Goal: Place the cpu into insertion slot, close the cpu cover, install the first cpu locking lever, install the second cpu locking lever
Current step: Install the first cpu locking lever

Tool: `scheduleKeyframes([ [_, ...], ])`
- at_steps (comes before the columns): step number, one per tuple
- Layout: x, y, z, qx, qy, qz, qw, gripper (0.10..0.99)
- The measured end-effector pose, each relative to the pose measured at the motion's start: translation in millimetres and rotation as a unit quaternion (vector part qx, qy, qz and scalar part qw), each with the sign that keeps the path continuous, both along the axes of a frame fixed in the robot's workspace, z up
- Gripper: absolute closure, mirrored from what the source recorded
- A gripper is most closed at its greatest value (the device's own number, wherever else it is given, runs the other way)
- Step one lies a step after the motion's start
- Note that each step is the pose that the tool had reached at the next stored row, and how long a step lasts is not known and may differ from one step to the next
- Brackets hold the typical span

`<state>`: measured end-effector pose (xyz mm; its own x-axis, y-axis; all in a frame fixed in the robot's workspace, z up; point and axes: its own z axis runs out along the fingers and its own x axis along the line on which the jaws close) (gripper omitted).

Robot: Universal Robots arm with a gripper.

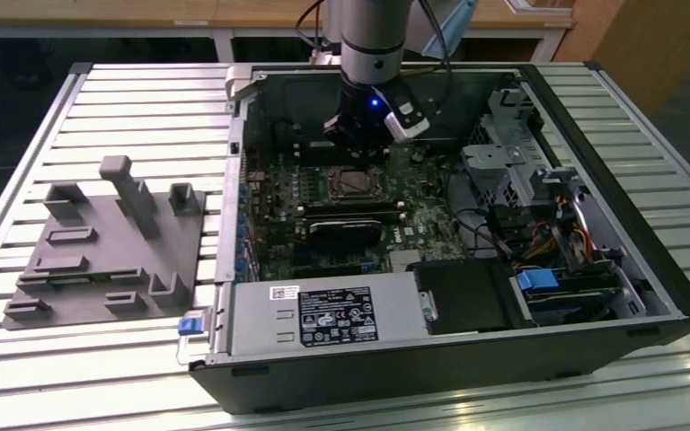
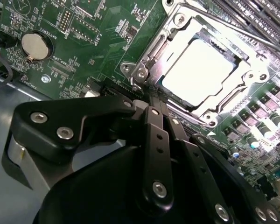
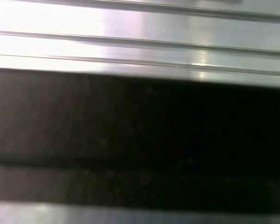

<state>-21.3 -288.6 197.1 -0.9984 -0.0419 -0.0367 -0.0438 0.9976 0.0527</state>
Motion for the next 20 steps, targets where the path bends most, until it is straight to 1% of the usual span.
scheduleKeyframes([
  [3,0.0,0.2,-1.2,-0.0002,0.0,0.0,1.0,0.98],
  [4,0.0,0.1,-1.3,0.0008,0.0,0.0,1.0,0.98],
  [5,0.1,0.2,-1.4,0.0029,-0.0001,0.0,1.0,0.98],
  [8,0.4,0.6,-1.6,0.0125,-0.0002,0.0,0.9999,0.98],
  [10,0.5,0.8,-1.0,0.0158,-0.0004,0.0,0.9999,0.98],
  [11,0.7,1.0,0.5,0.0167,-0.0008,0.0,0.9999,0.98],
  [13,0.5,0.7,6.9,0.0158,-0.0002,0.0,0.9999,0.98],
  [15,0.5,0.7,13.8,0.0158,-0.0003,0.0,0.9999,0.98],
  [16,0.5,0.6,14.8,0.0157,-0.0002,0.0,0.9999,0.98],
  [20,0.5,-0.8,14.9,0.0156,-0.0001,0.0,0.9999,0.98],
])
